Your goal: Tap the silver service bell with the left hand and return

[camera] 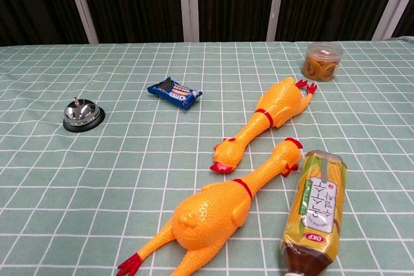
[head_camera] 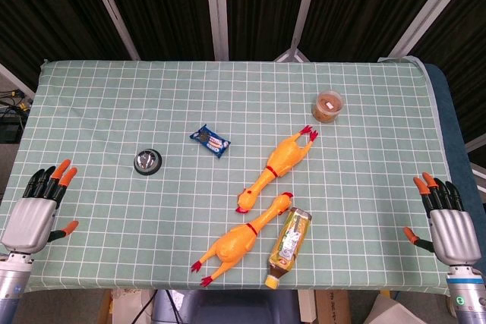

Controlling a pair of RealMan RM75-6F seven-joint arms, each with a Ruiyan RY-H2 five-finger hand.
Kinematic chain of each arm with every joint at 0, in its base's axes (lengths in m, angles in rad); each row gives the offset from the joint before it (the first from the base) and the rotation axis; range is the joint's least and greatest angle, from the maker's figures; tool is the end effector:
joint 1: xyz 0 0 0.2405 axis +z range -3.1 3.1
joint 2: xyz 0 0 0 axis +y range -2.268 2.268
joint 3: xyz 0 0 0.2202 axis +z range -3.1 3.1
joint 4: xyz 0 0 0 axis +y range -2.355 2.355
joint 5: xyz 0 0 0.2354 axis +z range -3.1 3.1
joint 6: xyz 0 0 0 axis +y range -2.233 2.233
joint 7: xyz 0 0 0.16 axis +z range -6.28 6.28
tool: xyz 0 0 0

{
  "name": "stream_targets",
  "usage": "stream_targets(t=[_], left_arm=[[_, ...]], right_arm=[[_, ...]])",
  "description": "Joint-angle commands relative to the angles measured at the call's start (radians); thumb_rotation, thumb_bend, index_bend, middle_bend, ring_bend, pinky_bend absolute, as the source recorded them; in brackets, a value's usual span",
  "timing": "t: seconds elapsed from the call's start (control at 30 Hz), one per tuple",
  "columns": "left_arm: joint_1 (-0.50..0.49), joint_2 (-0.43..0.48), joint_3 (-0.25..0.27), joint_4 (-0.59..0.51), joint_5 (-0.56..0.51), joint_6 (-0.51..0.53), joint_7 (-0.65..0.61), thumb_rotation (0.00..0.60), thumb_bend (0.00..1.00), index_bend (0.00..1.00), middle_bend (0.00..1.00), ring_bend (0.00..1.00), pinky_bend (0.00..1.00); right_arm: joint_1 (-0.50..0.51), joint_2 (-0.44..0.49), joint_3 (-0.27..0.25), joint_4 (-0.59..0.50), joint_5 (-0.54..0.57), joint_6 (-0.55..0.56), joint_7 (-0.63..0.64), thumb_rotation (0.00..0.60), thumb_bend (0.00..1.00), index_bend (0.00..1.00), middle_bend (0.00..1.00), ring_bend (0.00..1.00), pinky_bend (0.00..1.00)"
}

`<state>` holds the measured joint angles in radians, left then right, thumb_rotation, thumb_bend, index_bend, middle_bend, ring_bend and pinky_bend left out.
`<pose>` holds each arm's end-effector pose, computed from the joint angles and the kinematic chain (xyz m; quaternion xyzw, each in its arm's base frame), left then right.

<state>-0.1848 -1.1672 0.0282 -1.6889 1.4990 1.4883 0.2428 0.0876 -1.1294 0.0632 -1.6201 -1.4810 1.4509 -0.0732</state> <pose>-0.2524 0.2018 0.0876 -0.6534 -0.3397 -0.3598 0.5729 -0.2886 -0.2000 0.1143 0.6038 -0.3812 0.3655 0.5971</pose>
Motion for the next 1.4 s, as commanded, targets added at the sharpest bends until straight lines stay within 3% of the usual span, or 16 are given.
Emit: stream_targets(t=[0.03,0.23,0.33,0.5,0.7,0.93,1.2,1.4], left_arm=[[0.001,-0.001,-0.003,0.0,-0.003,-0.006,0.001,0.6,0.07,0.0,0.0,0.0,0.0],[-0.006,-0.004,-0.011,0.006,-0.006,-0.025,0.007,0.6,0.13,0.0,0.0,0.0,0.0],[-0.027,-0.007,-0.027,0.005,-0.01,-0.05,0.015,0.6,0.22,0.0,0.0,0.0,0.0],[-0.092,-0.02,-0.08,-0.003,-0.035,-0.117,0.075,0.6,0.55,0.0,0.0,0.0,0.0],[-0.195,-0.1,-0.149,0.045,-0.139,-0.257,0.166,0.6,0.76,0.0,0.0,0.0,0.0],[-0.306,-0.235,-0.198,0.161,-0.285,-0.403,0.279,0.6,0.84,0.0,0.0,0.0,0.0],[-0.373,-0.35,-0.22,0.288,-0.389,-0.471,0.354,0.6,0.84,0.0,0.0,0.0,0.0],[-0.396,-0.399,-0.206,0.353,-0.427,-0.502,0.376,0.6,0.84,0.0,0.0,0.0,0.0]], right_arm=[[0.0,0.001,-0.001,0.0,-0.002,0.0,0.001,0.6,0.25,0.0,0.0,0.0,0.0],[0.001,0.001,-0.001,-0.005,-0.004,0.0,0.002,0.6,0.25,0.0,0.0,0.0,0.0],[0.0,0.001,-0.004,-0.004,-0.004,-0.001,-0.005,0.6,0.25,0.0,0.0,0.0,0.0],[-0.004,0.001,-0.003,-0.007,-0.001,0.005,-0.005,0.6,0.25,0.0,0.0,0.0,0.0],[-0.001,-0.001,-0.003,-0.006,0.001,-0.001,-0.009,0.6,0.25,0.0,0.0,0.0,0.0],[0.001,0.004,0.0,-0.01,0.006,-0.005,0.005,0.6,0.25,0.0,0.0,0.0,0.0],[0.002,0.008,0.002,-0.011,0.004,-0.005,0.019,0.6,0.25,0.0,0.0,0.0,0.0],[0.003,0.007,0.001,-0.009,0.003,-0.007,0.024,0.6,0.25,0.0,0.0,0.0,0.0]])
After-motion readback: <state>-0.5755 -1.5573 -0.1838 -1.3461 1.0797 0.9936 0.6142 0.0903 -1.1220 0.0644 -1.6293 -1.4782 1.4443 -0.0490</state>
